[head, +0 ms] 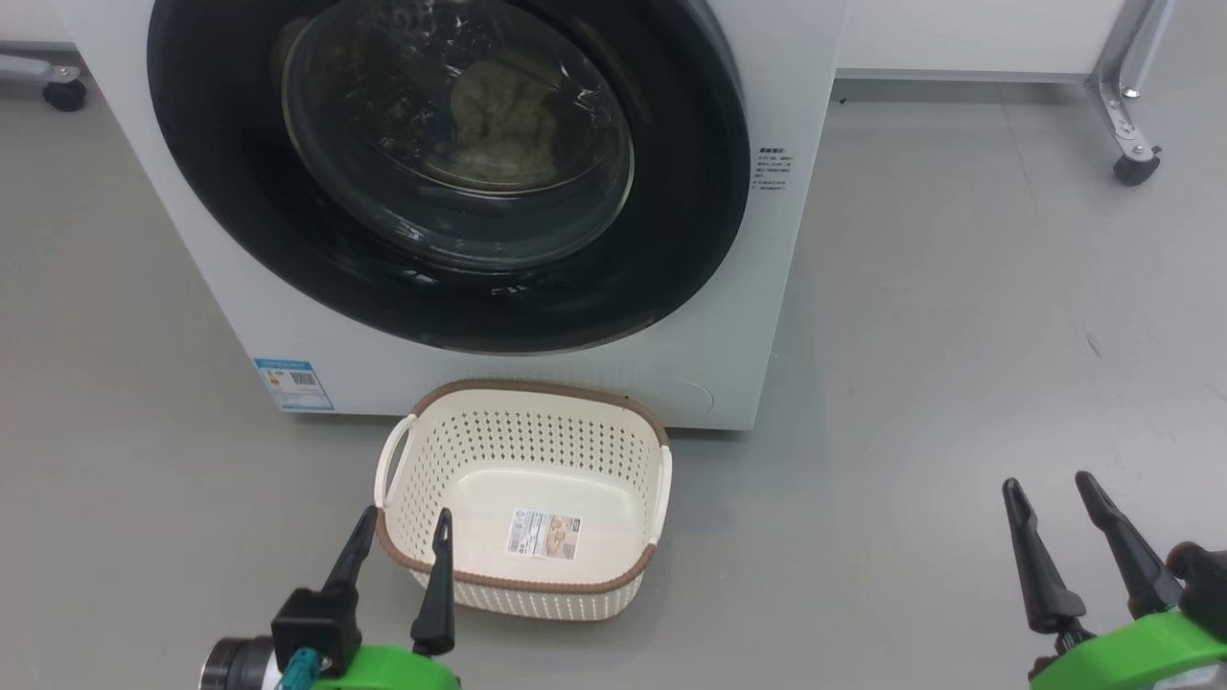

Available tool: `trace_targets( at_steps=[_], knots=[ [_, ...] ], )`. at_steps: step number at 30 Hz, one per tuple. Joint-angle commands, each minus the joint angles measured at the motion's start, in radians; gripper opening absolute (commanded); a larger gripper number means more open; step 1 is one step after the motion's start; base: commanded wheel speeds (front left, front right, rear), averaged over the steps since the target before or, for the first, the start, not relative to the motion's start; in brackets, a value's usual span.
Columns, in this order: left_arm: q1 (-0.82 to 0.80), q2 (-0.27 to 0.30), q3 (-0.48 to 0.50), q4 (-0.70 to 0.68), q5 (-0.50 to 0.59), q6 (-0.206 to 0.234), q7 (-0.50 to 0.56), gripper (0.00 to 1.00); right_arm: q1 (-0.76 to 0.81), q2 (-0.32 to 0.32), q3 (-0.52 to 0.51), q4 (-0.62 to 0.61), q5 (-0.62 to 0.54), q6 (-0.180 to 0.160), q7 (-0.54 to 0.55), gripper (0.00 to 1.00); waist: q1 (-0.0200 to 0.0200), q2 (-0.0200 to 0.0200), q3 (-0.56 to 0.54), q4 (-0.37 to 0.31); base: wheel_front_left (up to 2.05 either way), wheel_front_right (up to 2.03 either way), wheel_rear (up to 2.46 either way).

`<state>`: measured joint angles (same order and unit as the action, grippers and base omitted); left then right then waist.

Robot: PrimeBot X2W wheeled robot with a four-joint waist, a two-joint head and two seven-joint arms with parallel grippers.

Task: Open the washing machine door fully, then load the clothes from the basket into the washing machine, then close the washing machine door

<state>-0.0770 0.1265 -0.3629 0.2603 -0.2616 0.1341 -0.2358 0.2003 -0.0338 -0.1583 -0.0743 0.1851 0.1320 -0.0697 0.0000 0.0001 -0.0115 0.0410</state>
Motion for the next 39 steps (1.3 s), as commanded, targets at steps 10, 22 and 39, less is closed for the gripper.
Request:
trace_targets(
  at_steps=[10,22,39],
  knots=[
    [-0.035,0.02,0.026,-0.04,-0.013,0.007,-0.008,1.0,-0.032,-0.016,0.024,-0.023,0.019,-0.001,0.001,1.0,0.0,-0.0001,0.0,0.002,0.0,0.0,0.0],
    [0.006,-0.003,0.018,0.018,-0.091,-0.016,0.019,0.0,-0.017,0.004,0.009,0.056,0.099,0.0,0.011,0.0,0.0,-0.0001,0.0,0.0,0.0,0.0,0.0],
    [-0.001,-0.011,0.081,0.014,-0.275,-0.051,0.064,0.0,-0.06,0.0,0.014,0.095,0.291,0.0,0.036,0.0,0.0,-0.0001,0.002,-0.006,0.0,0.0,0.0]
  ],
)
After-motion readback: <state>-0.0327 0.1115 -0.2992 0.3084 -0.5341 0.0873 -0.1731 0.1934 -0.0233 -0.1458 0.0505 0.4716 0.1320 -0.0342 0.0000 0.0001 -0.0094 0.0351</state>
